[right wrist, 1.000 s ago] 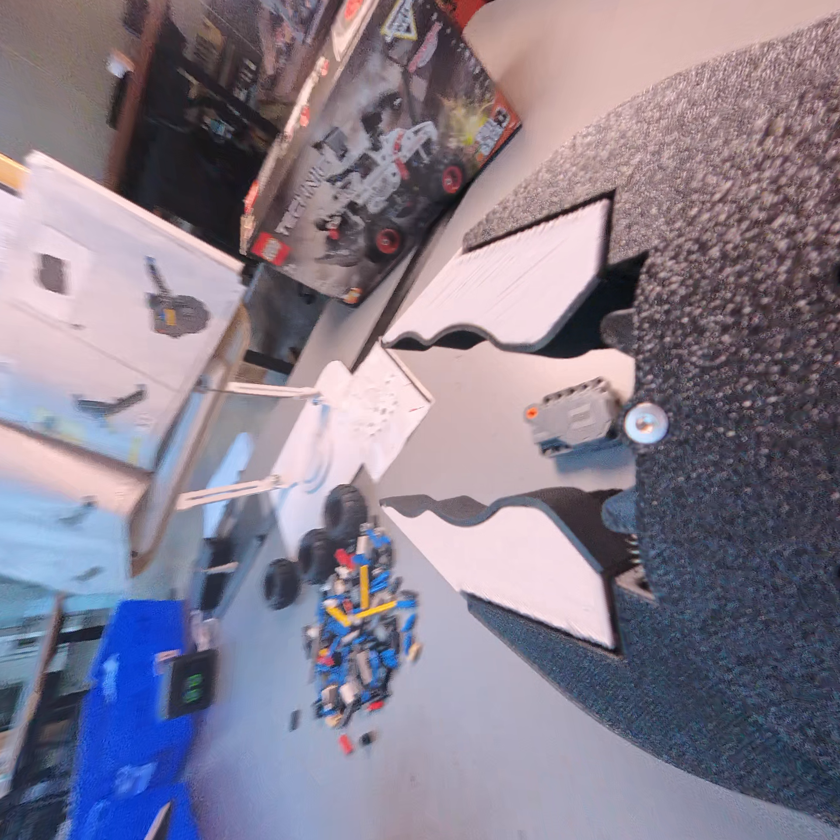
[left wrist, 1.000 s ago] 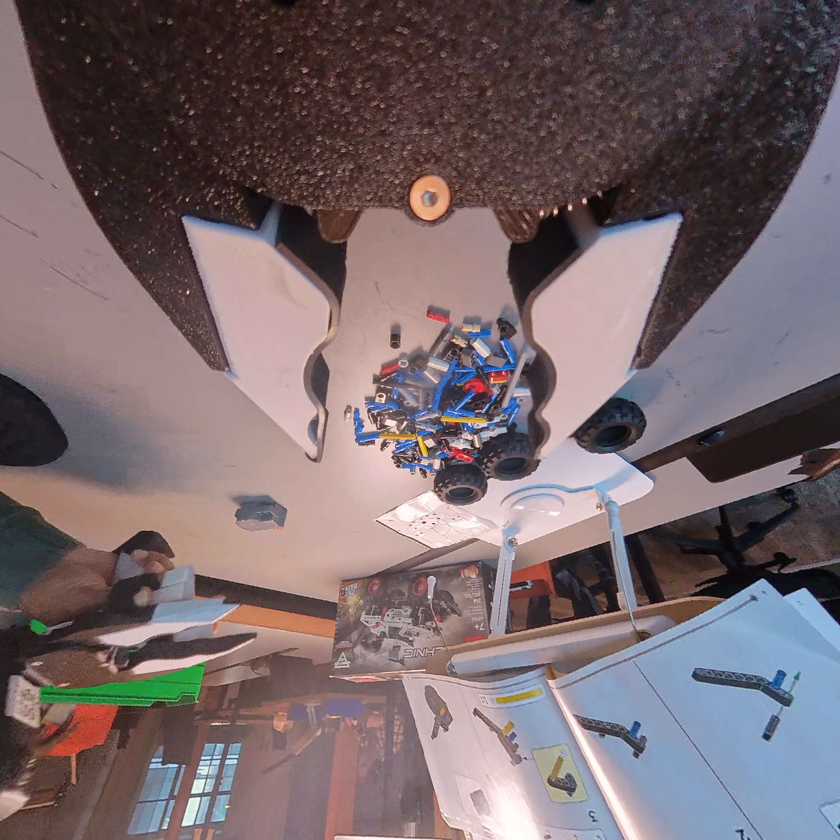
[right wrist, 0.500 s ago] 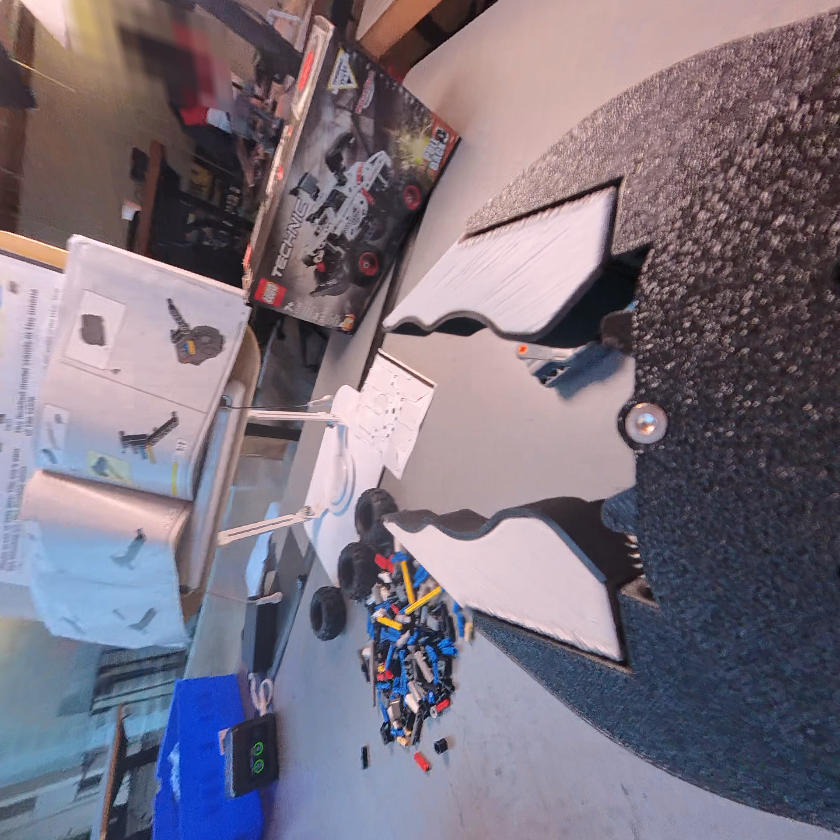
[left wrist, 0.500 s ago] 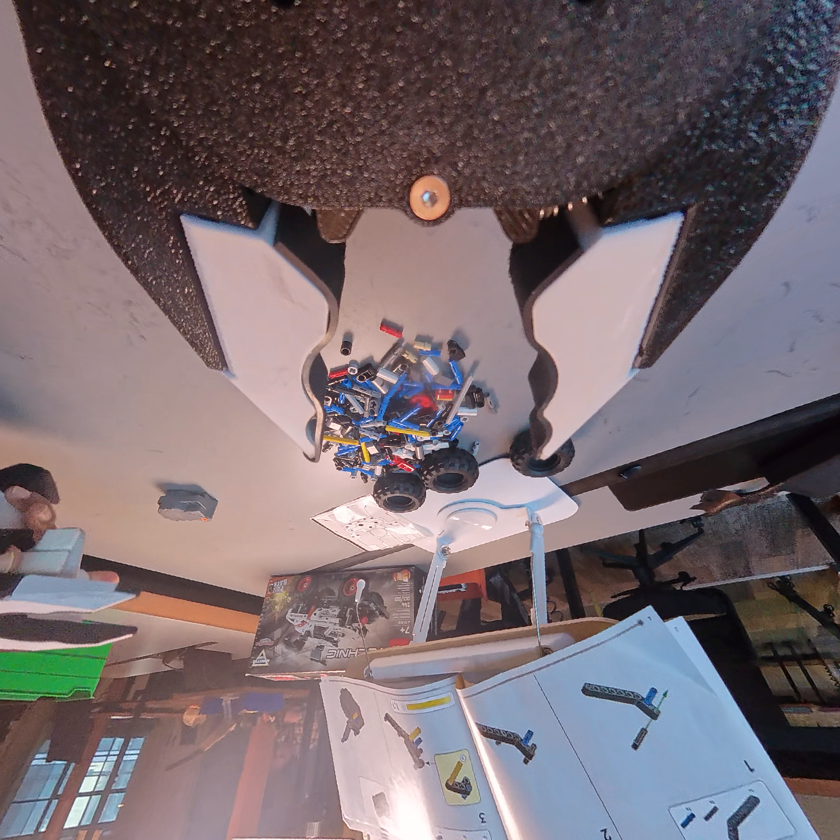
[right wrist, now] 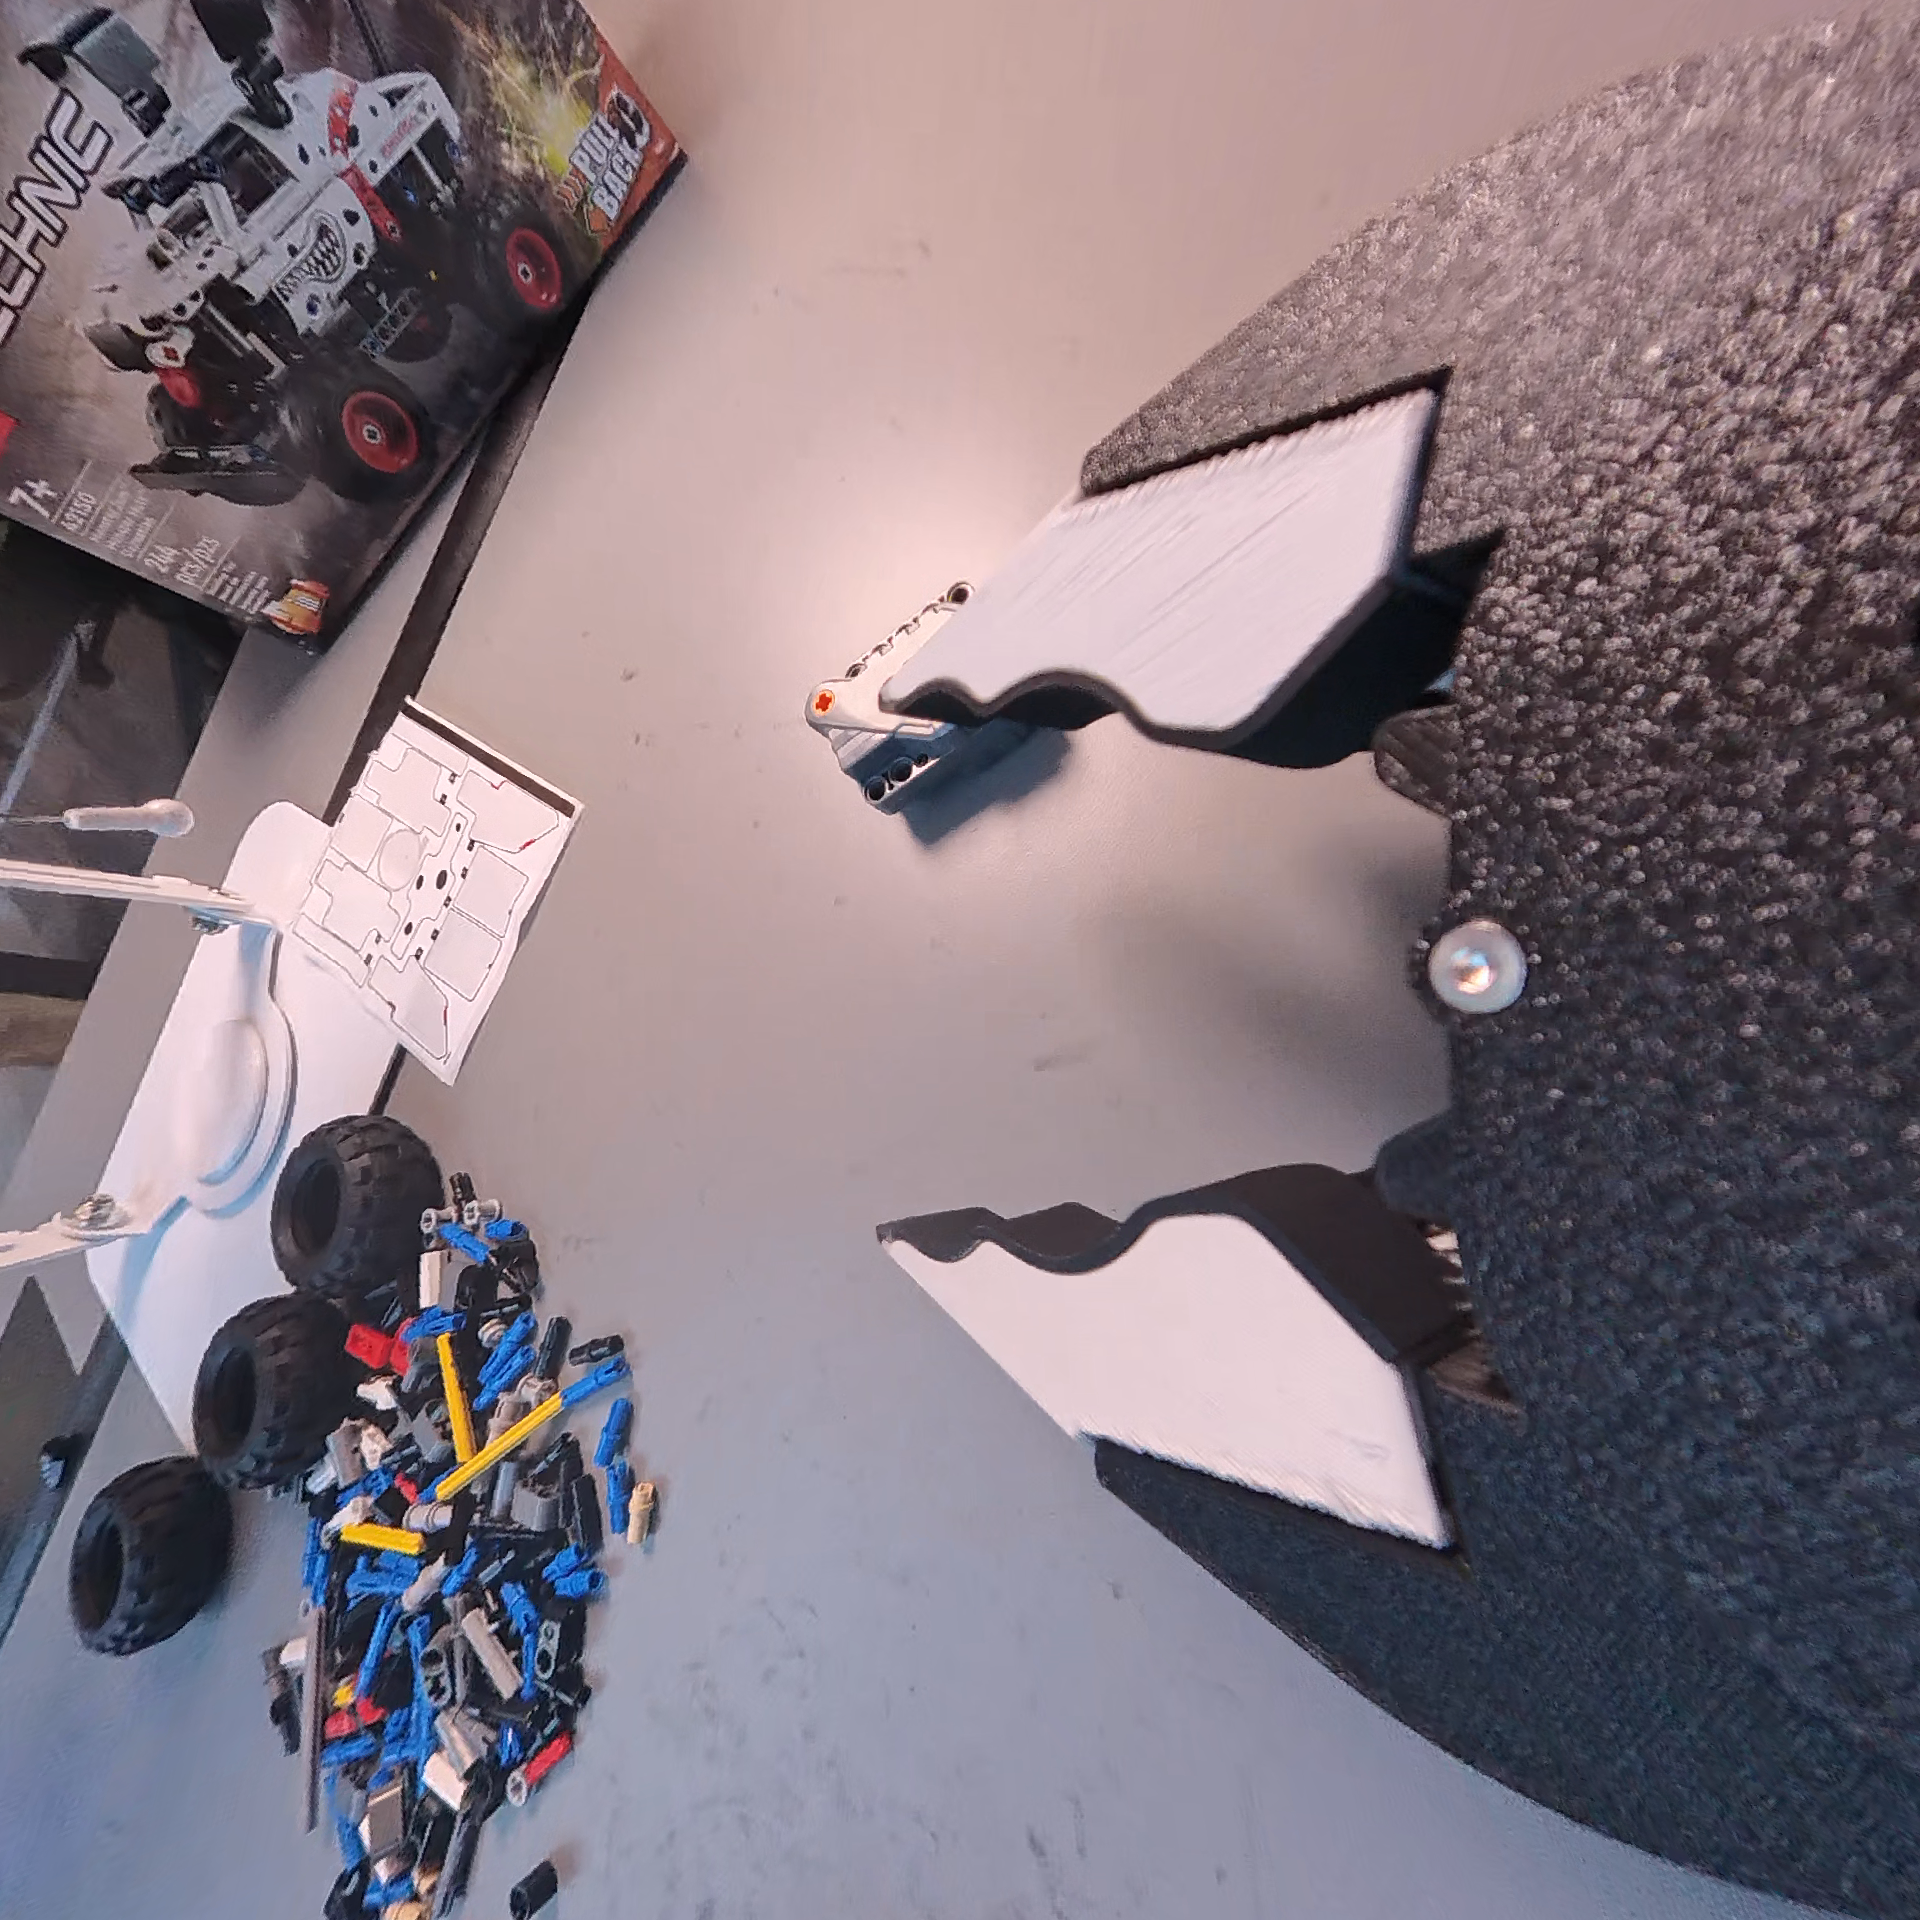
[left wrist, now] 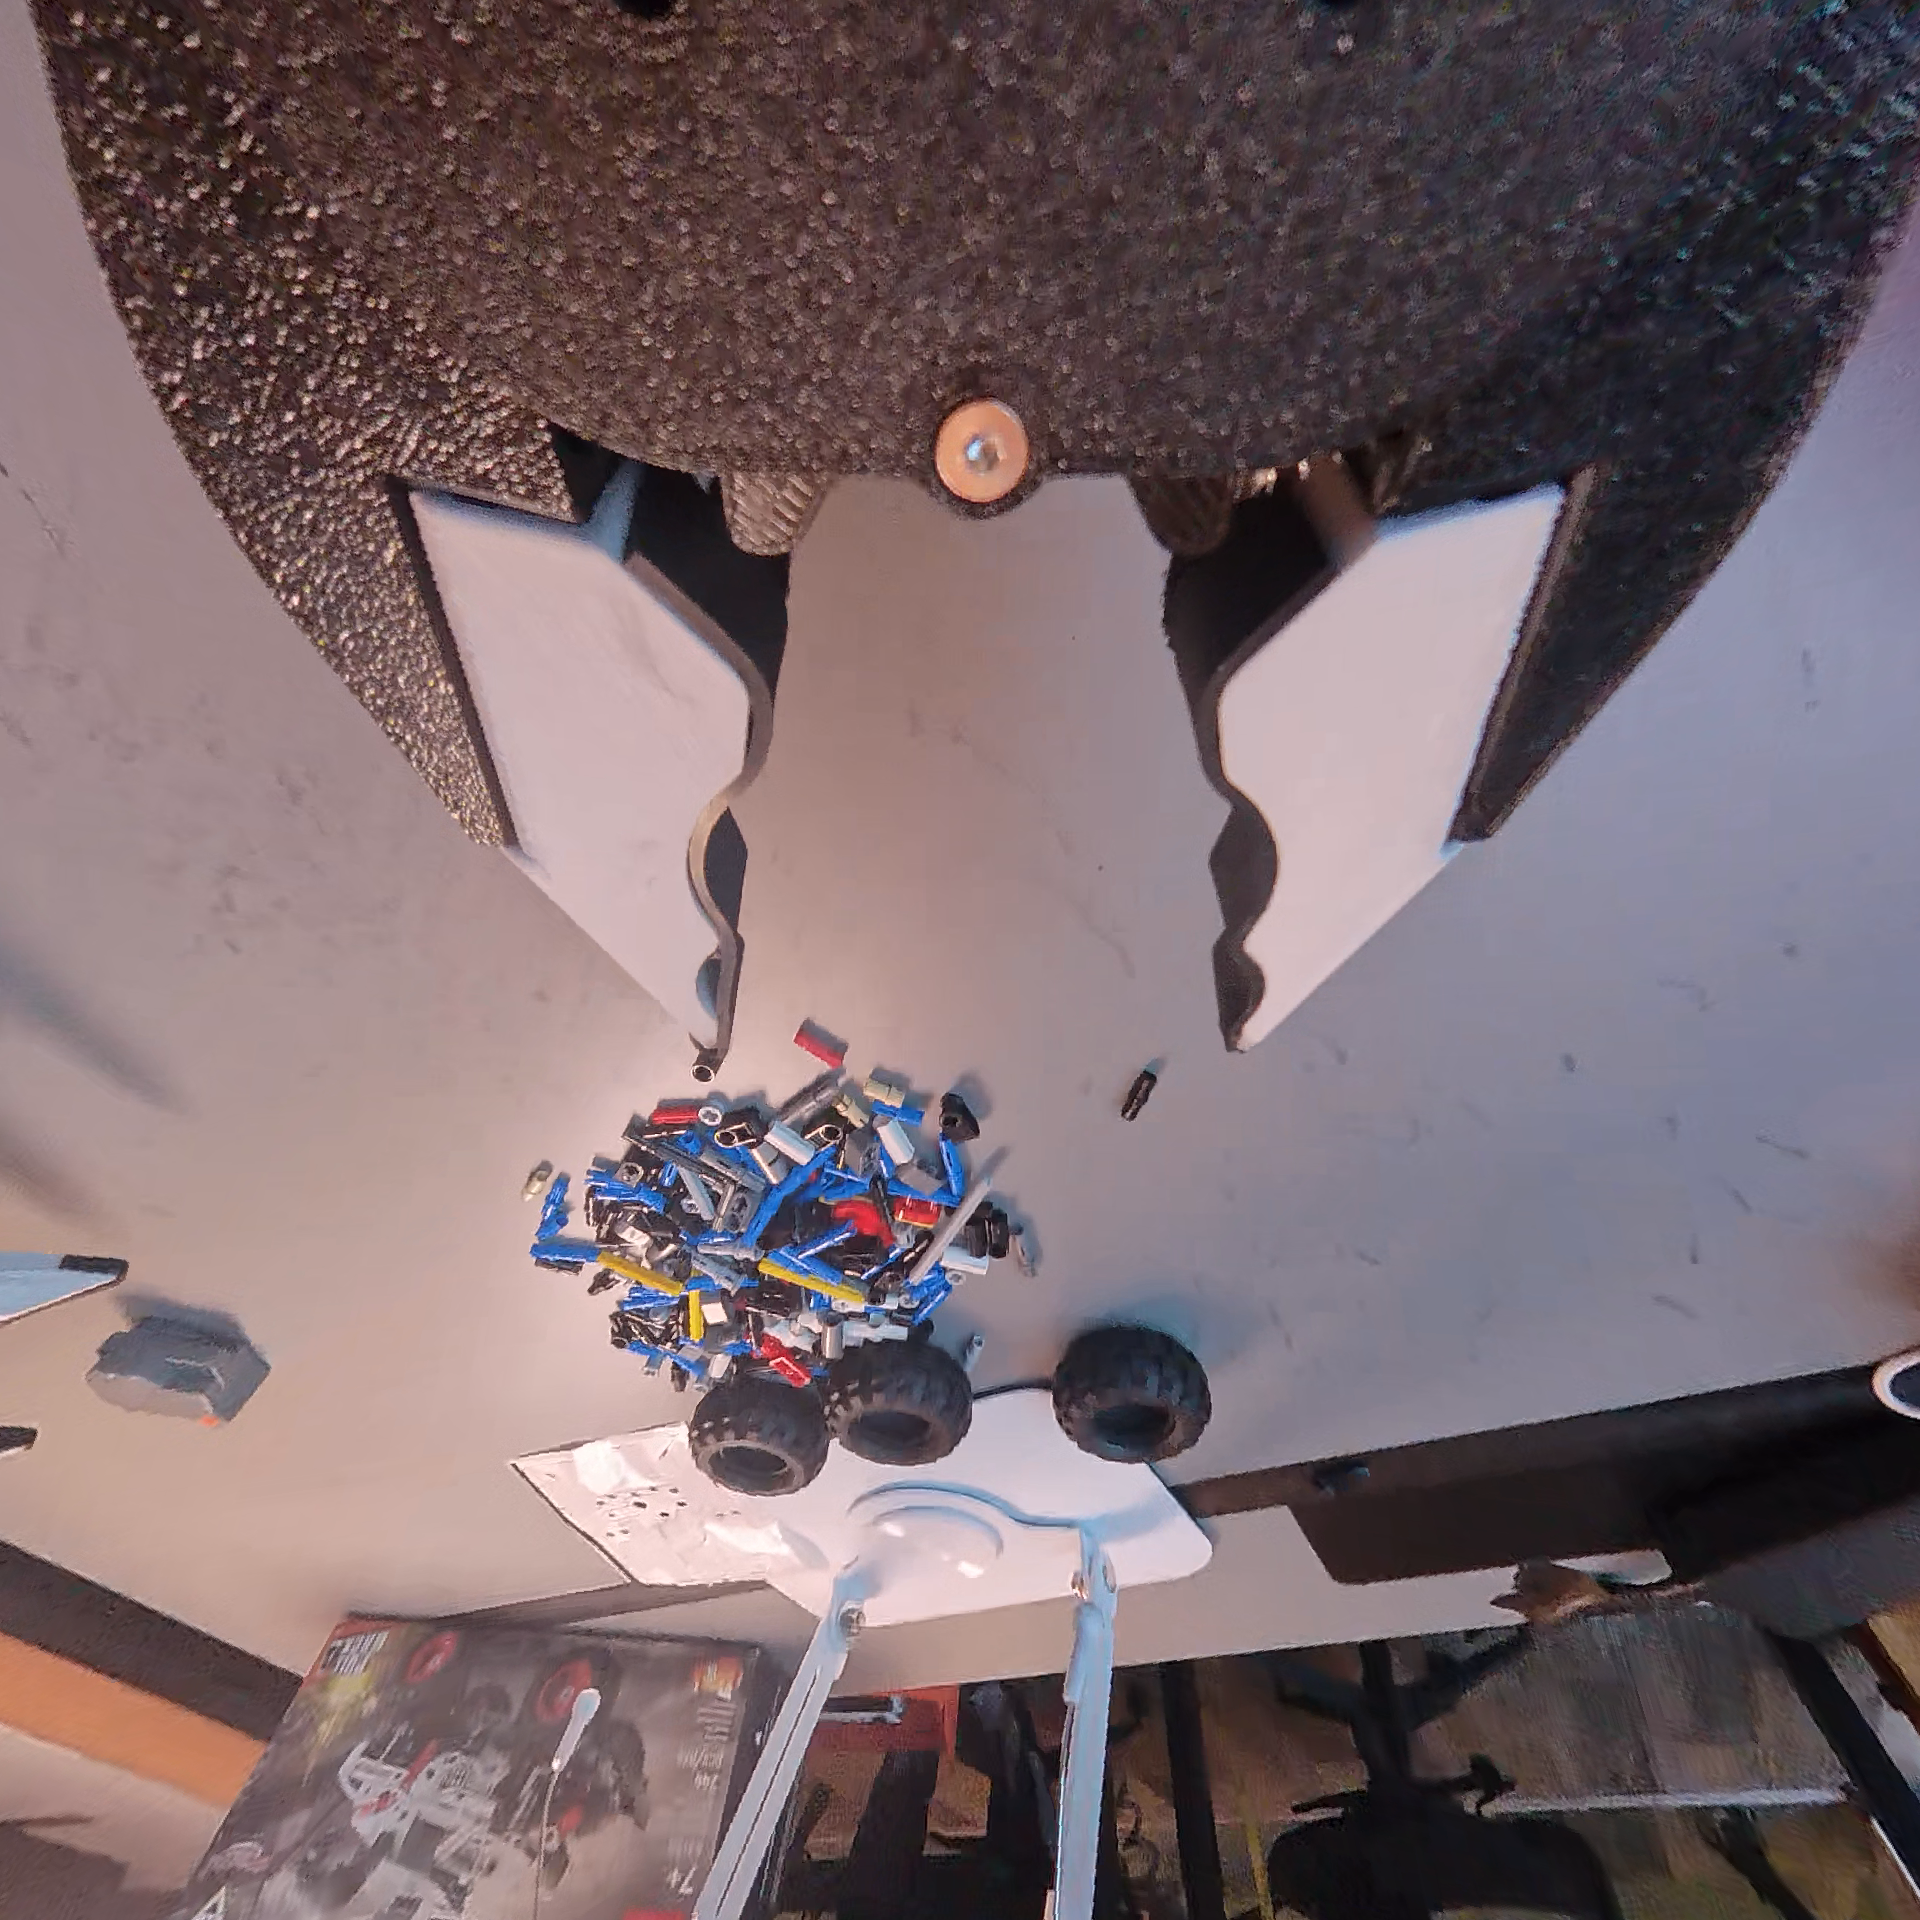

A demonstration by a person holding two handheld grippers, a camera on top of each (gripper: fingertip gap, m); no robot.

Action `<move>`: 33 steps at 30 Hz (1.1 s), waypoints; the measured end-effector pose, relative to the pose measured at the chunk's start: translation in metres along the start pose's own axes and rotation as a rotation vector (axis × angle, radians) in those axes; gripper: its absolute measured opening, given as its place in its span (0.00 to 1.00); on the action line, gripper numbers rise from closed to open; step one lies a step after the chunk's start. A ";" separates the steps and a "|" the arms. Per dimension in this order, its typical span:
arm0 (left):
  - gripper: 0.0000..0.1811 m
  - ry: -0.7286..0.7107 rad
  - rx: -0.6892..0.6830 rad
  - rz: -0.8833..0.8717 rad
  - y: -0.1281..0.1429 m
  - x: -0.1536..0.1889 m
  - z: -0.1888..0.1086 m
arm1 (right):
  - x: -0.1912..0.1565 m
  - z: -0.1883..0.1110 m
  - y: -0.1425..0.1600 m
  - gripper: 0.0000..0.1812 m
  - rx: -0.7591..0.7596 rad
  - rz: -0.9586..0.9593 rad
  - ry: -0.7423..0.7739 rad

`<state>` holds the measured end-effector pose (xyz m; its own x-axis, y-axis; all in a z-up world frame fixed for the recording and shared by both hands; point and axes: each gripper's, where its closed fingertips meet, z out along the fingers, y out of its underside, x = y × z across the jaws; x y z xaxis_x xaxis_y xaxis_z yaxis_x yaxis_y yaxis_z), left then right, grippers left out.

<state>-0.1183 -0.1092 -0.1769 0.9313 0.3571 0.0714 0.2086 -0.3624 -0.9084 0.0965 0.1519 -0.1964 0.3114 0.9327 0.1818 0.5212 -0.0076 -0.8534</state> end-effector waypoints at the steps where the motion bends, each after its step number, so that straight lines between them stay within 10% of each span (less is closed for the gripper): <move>1: 0.50 -0.009 0.014 0.001 -0.002 -0.001 -0.003 | 0.000 -0.001 -0.001 0.51 0.003 -0.005 0.002; 13: 0.52 -0.089 0.114 0.060 -0.036 -0.014 -0.041 | 0.045 -0.053 -0.059 0.47 0.133 0.033 0.055; 21: 0.50 -0.081 0.009 0.101 0.013 -0.001 -0.069 | -0.002 -0.087 0.000 0.47 0.043 -0.011 -0.056; 26: 0.22 0.001 -0.138 0.209 0.023 -0.007 -0.026 | -0.031 -0.075 0.000 0.43 0.094 0.012 -0.128; 33: 0.18 0.071 -0.307 0.196 0.026 -0.038 0.063 | -0.040 -0.065 -0.001 0.41 0.096 -0.032 -0.120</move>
<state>-0.1671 -0.0778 -0.2298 0.9786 0.1986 -0.0534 0.0940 -0.6630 -0.7427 0.1352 0.0913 -0.1708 0.1953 0.9685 0.1544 0.4488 0.0517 -0.8921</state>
